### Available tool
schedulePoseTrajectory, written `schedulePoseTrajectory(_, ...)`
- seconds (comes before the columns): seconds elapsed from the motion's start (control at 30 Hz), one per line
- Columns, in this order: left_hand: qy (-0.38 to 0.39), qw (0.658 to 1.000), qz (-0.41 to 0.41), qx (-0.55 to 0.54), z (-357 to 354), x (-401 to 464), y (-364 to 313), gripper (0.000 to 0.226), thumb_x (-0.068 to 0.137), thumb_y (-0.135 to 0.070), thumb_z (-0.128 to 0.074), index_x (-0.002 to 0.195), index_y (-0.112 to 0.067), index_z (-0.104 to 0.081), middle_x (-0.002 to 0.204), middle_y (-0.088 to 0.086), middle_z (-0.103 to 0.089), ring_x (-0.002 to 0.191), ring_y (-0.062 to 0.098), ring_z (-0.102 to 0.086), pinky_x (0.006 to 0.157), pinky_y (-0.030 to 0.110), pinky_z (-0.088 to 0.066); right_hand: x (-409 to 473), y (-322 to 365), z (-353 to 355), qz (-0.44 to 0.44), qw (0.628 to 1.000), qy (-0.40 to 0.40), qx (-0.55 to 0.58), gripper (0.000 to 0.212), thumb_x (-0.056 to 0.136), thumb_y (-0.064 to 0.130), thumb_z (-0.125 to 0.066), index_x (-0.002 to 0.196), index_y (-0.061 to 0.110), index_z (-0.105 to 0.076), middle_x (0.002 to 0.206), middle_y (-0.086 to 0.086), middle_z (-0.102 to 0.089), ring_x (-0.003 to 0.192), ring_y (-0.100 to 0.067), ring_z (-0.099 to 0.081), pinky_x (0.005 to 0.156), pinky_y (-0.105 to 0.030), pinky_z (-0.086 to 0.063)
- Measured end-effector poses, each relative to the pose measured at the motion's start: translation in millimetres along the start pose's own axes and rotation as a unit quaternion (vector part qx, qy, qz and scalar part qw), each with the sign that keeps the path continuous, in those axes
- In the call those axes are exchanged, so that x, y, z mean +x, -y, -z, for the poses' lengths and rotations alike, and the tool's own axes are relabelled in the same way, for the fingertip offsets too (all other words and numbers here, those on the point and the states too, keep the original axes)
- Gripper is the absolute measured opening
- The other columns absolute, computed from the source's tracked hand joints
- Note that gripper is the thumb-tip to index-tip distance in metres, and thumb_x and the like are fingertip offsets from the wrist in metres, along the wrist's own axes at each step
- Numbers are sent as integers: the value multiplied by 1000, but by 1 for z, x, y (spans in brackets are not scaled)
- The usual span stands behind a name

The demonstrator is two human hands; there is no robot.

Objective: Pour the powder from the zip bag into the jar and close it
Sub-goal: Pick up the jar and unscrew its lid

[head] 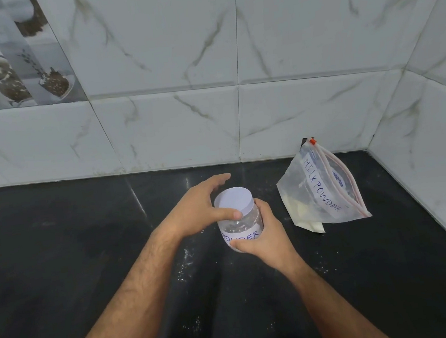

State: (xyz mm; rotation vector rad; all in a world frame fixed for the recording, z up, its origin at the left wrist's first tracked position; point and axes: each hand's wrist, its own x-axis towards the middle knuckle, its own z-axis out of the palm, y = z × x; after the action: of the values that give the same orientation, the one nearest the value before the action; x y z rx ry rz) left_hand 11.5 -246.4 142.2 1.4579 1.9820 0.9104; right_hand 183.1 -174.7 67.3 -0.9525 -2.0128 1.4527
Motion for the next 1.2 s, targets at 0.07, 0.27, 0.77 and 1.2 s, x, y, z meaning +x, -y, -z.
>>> schedulePoseTrajectory(0.07,14,1000,-10,-7,-4,2,-4,88,73,-38,-85,148,-35,-39,150,-12,-46,136,6,-44,110,30,-40,-2,1,-3,5,1000,7,3,84,62,22,-93,121,49,-39,114,32,-53,104,2,-60,73,-5,-49)
schedulePoseTrajectory(0.27,23,999,-30,17,-11,1,-7,76,79,-43,-79,145,-35,-44,145,-17,-51,129,3,-48,111,30,-40,-1,0,-4,17,1000,4,5,86,61,24,-93,121,52,-39,119,24,-58,107,-2,-62,80,-13,-54)
schedulePoseTrajectory(0.77,79,985,29,148,4,5,4,89,69,-49,-81,147,-34,-41,140,-12,-55,123,13,-54,103,34,-46,0,-12,-9,12,1000,5,-23,83,56,28,-93,115,55,-42,116,25,-60,104,2,-62,81,-18,-57)
schedulePoseTrajectory(1.2,-25,911,182,-369,-16,2,60,49,97,-53,-34,120,-20,-62,98,9,-71,81,17,-66,65,29,-48,0,-19,2,12,999,-25,-39,85,60,23,-94,121,43,-39,116,23,-56,106,-2,-60,87,-11,-49)
